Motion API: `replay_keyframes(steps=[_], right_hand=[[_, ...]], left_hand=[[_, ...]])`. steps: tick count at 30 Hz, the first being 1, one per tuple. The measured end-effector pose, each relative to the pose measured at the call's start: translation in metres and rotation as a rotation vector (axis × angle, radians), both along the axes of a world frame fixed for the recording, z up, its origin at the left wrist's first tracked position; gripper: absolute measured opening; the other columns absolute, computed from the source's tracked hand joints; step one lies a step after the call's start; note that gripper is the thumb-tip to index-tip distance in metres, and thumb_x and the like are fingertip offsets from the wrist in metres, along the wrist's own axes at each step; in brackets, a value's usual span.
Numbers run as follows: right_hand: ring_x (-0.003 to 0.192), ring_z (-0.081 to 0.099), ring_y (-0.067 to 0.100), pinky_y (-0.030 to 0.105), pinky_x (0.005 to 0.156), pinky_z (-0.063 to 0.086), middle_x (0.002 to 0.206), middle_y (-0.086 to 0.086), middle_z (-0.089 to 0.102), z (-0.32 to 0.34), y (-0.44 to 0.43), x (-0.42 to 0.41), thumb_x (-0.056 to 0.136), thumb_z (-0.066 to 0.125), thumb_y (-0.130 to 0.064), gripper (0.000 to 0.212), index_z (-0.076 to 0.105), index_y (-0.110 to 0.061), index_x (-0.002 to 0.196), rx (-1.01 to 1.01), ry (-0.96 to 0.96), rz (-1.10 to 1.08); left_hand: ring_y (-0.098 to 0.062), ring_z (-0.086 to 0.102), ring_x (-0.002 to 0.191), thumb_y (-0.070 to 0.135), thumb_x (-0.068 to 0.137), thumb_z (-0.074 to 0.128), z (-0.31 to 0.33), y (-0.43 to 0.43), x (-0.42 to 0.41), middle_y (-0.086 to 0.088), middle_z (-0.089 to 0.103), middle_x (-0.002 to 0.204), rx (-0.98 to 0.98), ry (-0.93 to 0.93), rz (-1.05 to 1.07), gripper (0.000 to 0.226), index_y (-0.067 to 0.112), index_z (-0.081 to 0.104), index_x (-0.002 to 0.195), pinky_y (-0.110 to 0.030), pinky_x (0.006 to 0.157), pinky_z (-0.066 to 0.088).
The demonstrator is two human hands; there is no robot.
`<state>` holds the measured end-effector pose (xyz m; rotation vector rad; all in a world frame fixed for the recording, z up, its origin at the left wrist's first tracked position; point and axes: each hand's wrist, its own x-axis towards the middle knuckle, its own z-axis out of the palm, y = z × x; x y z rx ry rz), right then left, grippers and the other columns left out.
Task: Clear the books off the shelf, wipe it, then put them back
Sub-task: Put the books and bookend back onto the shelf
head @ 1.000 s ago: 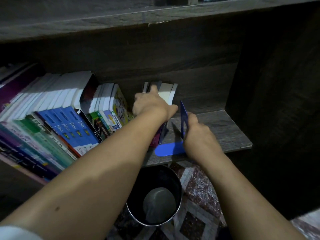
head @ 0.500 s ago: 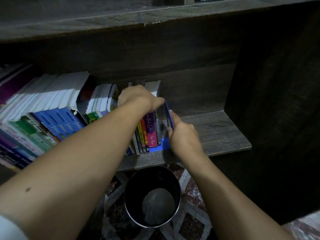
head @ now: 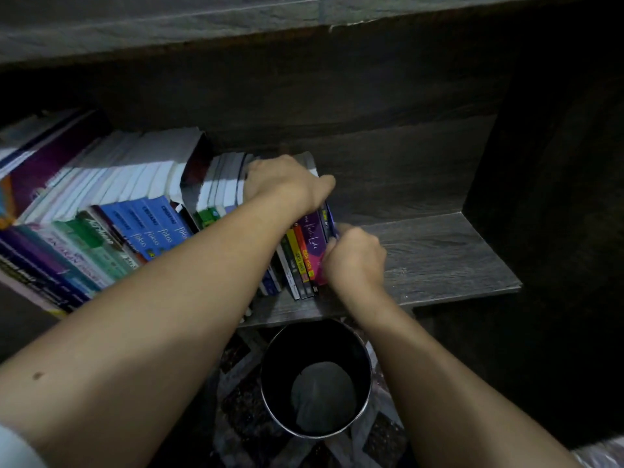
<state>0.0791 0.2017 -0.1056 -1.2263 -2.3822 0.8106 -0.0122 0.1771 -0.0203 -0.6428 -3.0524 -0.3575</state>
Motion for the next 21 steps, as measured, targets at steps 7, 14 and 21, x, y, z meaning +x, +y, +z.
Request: replay_keyframes(steps=[7,14,21], right_hand=[[0.106,0.059,0.034,0.032,0.085,0.044,0.107,0.012,0.069,-0.004,0.004,0.009,0.092,0.051,-0.024,0.031,0.064,-0.027,0.120,-0.054,0.085,0.018],[0.101,0.058,0.038,0.038,0.081,0.046,0.107,0.020,0.063,-0.040,0.004,0.019,0.098,0.045,-0.024,0.030,0.050,-0.021,0.128,-0.105,-0.108,0.153],[0.105,0.057,0.037,0.041,0.084,0.046,0.112,0.019,0.062,-0.053,-0.002,0.002,0.094,0.042,-0.008,0.034,0.043,-0.012,0.129,-0.098,-0.154,0.044]], left_hand=[[-0.040,0.036,0.130,0.068,0.079,0.050,-0.016,-0.020,0.002,-0.027,0.029,0.144,0.093,0.092,-0.145,0.101,0.024,-0.001,0.155,-0.041,0.101,0.038],[-0.032,0.019,0.142,0.071,0.086,0.039,-0.032,-0.064,0.014,-0.017,0.028,0.152,0.025,0.368,-0.547,0.081,0.025,0.024,0.151,-0.051,0.118,0.013],[-0.033,0.032,0.137,0.081,0.071,0.055,-0.029,-0.100,0.009,-0.019,0.031,0.149,-0.295,0.522,-0.177,0.124,0.000,0.006,0.151,-0.041,0.110,0.029]])
